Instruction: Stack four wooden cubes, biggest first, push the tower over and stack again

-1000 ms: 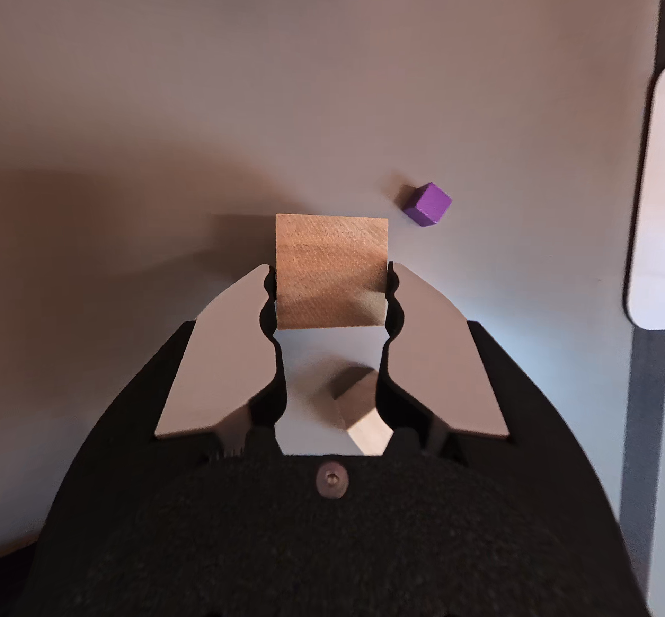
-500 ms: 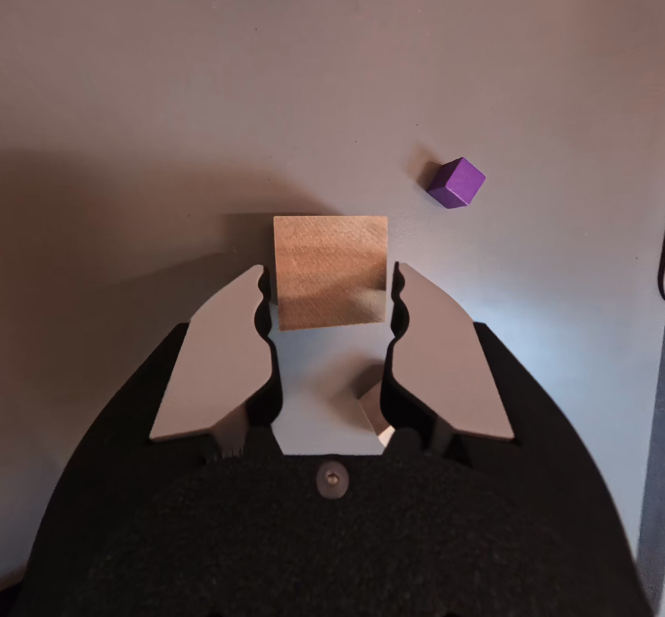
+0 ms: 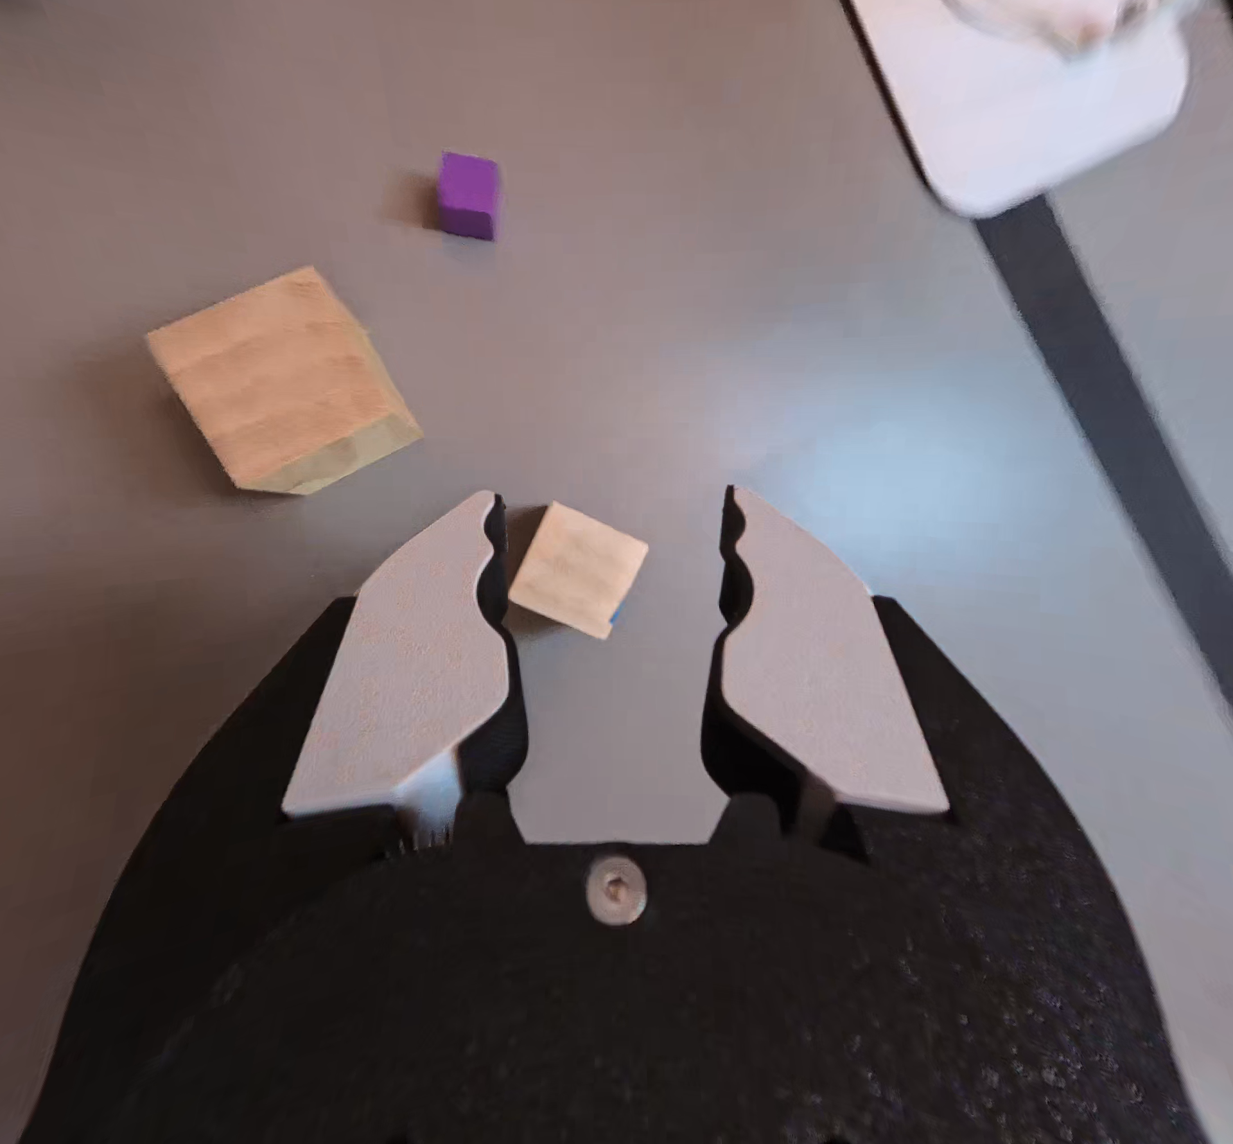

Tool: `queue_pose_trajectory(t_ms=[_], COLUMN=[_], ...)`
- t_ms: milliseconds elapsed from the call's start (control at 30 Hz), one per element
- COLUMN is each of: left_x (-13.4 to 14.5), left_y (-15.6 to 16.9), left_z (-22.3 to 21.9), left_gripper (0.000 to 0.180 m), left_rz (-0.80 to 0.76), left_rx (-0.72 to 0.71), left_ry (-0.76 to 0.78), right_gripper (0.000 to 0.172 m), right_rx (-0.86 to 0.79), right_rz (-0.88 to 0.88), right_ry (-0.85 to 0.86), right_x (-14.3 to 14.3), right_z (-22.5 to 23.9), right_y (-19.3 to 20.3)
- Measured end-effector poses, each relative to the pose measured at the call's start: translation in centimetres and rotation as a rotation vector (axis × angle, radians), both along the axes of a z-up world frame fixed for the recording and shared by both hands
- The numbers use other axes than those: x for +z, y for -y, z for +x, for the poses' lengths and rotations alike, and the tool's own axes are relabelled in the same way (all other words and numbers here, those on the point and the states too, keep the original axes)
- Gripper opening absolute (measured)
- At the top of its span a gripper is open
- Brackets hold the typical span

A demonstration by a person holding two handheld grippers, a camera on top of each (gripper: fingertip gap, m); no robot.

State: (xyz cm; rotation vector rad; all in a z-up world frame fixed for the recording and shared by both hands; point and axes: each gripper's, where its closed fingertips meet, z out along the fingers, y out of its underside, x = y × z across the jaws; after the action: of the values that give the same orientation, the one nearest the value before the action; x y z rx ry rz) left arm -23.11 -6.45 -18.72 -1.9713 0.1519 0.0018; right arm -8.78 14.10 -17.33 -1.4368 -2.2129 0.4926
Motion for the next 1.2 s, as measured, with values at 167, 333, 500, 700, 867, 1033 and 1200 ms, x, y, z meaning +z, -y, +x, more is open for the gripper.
queue_pose_trajectory(t_ms=[167, 333, 500, 700, 867, 1033, 1200], left_x=[-0.2, -0.6, -0.7, -0.7, -0.2, 0.7, 0.2], left_y=[0.0, -0.1, -0.1, -0.1, 0.0, 0.1, 0.0], left_z=[-0.2, -0.1, -0.2, 0.0, 0.5, 1.2, 1.4], left_gripper=[0.059, 0.058, 0.057, 0.056, 0.054, 0.054, 0.054], left_rz=[-0.006, -0.019, -0.028, -0.030, -0.006, 0.044, 0.022], left_rx=[0.009, 0.011, 0.017, 0.010, -0.019, -0.060, -0.070], left_ry=[0.000, -0.001, -0.007, -0.012, -0.009, 0.016, 0.005], right_gripper=[0.065, 0.070, 0.045, 0.045, 0.045, 0.045, 0.045], right_rx=[-0.233, -0.294, -0.228, 0.221, 0.511, 0.554, 0.556], right_rz=[-0.098, -0.124, -0.118, -0.041, -0.098, -0.088, -0.086], right_ry=[0.067, 0.086, 0.129, 0.020, 0.036, 0.114, 0.152], right_x=[-2.9, -4.9, -5.7, -0.4, 3.0, 0.7, -0.4], right_z=[2.3, 2.9, 2.2, 0.0, 0.0, 0.0, 0.2], right_y=[-1.6, -0.8, -0.3, 4.2, 10.0, 11.3, 11.2])
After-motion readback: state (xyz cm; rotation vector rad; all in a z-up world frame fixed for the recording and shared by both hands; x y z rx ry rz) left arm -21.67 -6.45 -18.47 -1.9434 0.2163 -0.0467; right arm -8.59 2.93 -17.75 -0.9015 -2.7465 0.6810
